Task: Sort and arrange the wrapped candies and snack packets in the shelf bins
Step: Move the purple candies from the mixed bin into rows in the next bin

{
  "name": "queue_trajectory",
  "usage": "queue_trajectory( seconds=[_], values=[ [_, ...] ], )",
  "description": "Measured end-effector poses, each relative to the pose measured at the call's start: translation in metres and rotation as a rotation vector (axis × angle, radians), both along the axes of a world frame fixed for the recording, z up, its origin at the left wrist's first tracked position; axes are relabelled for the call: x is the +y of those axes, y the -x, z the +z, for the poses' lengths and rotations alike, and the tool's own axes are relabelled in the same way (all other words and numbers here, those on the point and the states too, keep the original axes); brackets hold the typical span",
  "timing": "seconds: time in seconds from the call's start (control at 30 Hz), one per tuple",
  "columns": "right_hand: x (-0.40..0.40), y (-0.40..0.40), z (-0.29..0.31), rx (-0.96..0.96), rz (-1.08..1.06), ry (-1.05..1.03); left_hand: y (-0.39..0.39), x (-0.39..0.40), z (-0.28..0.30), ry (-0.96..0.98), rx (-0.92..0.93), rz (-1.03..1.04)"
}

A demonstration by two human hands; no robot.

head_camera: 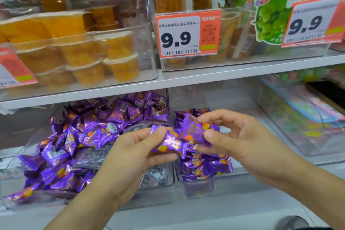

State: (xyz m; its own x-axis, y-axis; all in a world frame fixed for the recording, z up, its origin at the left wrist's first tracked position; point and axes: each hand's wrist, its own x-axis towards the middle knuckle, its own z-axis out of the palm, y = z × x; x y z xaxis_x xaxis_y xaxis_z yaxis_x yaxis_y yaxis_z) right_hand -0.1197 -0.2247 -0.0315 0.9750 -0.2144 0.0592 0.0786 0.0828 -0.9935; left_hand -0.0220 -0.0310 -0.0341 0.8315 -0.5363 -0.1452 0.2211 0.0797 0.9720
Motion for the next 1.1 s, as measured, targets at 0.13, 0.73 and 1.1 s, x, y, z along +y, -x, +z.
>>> queue_trajectory(
  seconds=[0.13,0.73,1.1],
  values=[
    [-0.005,0.005,0.002,0.057,0.035,0.149,0.002,0.001,-0.001,-0.093,-0.123,-0.063],
    [0.006,0.003,0.003,0.072,0.040,0.207,0.010,-0.002,-0.001,-0.320,-0.395,-0.130],
    [0.012,0.010,0.003,-0.012,0.093,0.341,0.009,-0.004,-0.002,-0.121,-0.199,-0.261]
  ],
)
